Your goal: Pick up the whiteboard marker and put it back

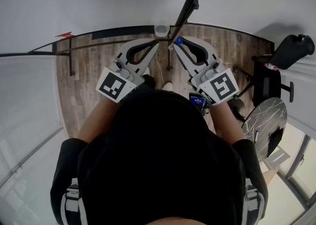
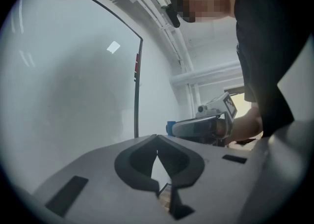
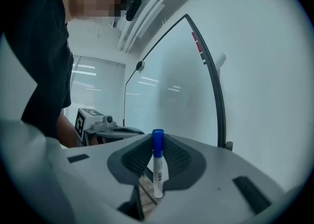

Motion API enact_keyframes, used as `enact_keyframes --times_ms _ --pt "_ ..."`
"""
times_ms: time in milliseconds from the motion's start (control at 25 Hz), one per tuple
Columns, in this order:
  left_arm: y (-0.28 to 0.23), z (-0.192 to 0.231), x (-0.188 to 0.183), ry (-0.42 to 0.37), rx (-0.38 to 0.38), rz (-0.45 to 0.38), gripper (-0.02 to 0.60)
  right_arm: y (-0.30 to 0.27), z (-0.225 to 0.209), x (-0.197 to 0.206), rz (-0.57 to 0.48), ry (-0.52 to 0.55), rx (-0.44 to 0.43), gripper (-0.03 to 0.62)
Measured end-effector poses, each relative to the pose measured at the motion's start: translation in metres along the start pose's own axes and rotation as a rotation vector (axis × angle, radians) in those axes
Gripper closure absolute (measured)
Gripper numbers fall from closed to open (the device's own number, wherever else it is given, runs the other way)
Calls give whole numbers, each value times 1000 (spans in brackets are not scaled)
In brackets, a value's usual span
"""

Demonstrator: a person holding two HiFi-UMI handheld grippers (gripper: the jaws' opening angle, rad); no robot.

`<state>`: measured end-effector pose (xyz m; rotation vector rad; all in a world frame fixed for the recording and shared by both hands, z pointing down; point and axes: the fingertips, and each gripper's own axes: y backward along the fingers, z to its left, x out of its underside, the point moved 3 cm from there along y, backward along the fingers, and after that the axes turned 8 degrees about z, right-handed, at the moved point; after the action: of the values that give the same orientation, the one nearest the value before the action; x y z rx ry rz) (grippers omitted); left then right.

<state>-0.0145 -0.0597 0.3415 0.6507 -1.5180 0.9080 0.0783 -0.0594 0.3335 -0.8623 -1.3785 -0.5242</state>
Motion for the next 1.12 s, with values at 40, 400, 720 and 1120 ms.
enact_keyframes --times_ms 40,400,720,1120 --pt "0 0 0 2 1 -1 578 0 0 0 0 0 0 531" --pt "-1 20 2 17 -6 4 578 -19 -19 11 34 -9 29 531" --pt "-1 36 10 25 -13 12 578 -42 -38 24 60 -10 56 531" --pt "-5 75 23 49 -16 16 578 -103 -58 43 101 2 79 531"
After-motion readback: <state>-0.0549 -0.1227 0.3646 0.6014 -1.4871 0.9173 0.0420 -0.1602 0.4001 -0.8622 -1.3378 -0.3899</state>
